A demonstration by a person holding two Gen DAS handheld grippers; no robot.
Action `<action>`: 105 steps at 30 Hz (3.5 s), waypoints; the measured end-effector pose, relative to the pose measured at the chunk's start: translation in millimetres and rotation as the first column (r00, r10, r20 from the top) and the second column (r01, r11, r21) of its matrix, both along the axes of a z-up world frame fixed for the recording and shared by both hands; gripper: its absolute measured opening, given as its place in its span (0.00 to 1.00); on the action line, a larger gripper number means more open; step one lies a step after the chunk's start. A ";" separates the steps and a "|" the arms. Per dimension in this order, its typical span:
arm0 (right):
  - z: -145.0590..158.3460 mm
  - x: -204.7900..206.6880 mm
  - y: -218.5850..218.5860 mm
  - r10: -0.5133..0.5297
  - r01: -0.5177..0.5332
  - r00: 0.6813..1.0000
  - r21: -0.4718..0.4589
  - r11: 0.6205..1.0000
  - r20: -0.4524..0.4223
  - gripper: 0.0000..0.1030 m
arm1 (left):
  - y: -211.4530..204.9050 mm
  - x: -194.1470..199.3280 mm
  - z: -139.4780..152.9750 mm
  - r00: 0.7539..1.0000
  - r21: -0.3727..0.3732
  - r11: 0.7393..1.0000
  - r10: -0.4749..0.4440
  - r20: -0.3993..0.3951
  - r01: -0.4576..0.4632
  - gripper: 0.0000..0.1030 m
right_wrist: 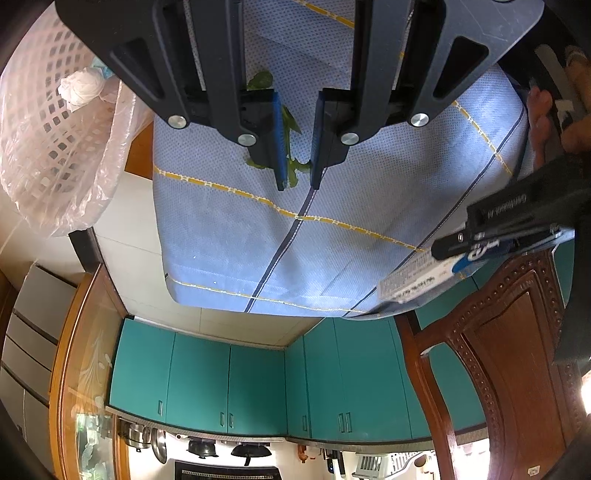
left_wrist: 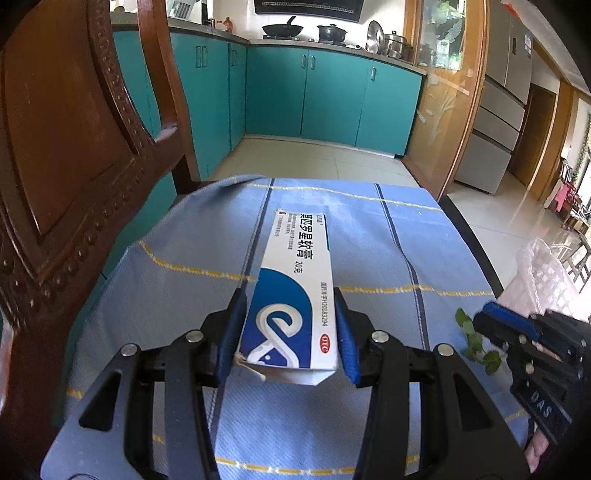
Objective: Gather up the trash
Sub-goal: 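Lift the medicine box with the left gripper while the right lifts the leaves, then drop the box with the left gripper into the wastebasket while the right drops the leaves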
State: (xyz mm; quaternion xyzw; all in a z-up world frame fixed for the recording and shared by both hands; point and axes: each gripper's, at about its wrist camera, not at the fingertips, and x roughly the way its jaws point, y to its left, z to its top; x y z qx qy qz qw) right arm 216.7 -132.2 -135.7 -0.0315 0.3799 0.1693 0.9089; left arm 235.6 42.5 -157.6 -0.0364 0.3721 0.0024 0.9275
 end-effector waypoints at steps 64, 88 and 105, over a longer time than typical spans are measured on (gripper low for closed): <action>10.7 -18.3 -16.7 0.003 -0.008 0.996 0.054 0.999 0.084 0.05 | -12.2 -28.5 14.7 0.998 0.026 0.999 -0.023 0.062 0.022 0.45; 62.1 -96.3 -222.8 -0.466 0.416 0.871 0.271 0.868 0.154 0.05 | -167.7 -70.2 49.0 0.905 -0.060 0.915 -0.381 0.190 0.398 0.45; 43.7 -105.0 -250.7 -0.496 0.468 0.865 0.237 0.851 0.073 0.05 | -263.1 -80.7 29.0 0.848 0.009 0.859 -0.506 0.156 0.511 0.75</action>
